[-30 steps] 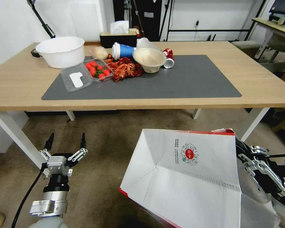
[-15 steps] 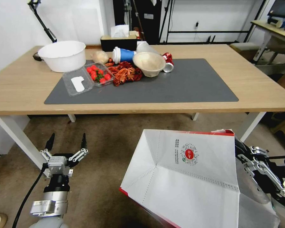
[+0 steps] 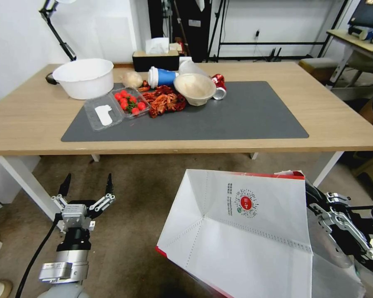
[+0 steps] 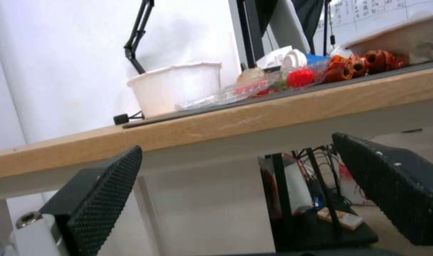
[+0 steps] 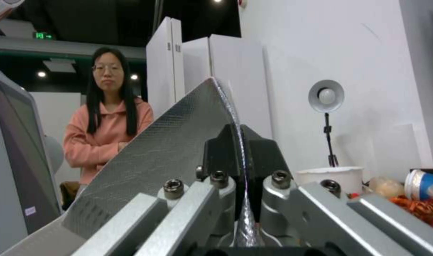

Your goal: Pick up the food delivery bag from the floor and place it on the table.

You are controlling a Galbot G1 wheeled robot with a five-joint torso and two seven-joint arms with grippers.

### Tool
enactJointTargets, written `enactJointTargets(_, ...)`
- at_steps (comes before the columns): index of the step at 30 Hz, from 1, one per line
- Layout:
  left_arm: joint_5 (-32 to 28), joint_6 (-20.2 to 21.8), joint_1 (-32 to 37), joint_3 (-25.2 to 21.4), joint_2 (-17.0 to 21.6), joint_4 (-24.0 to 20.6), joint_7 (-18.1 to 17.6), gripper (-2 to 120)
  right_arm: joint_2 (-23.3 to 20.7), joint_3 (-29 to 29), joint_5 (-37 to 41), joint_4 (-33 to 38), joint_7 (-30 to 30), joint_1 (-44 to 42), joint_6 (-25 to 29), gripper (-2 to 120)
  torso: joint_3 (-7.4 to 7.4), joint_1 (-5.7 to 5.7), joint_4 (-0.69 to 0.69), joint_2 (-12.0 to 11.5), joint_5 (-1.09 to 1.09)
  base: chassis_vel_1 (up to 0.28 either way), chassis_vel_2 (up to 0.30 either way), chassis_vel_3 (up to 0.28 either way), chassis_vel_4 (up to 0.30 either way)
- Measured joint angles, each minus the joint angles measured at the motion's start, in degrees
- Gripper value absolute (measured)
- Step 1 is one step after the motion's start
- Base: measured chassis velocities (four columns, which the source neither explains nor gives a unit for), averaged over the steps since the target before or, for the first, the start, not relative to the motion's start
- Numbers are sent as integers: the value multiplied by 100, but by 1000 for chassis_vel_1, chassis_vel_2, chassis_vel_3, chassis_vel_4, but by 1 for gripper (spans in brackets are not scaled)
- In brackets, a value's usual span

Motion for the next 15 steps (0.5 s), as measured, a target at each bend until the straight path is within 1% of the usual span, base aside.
enactJointTargets(9, 3, -1, -1, 4, 7, -13, 0, 100, 16, 8, -19, 6, -2, -6, -16, 0, 115, 74, 0, 187, 0, 0, 0, 0, 0)
enactJointTargets(15, 8, 0, 2, 6, 3, -3, 3, 100, 26, 3, -49, -1, -20, 1, 3, 0, 217, 144, 0, 360, 0, 0, 0, 0, 0)
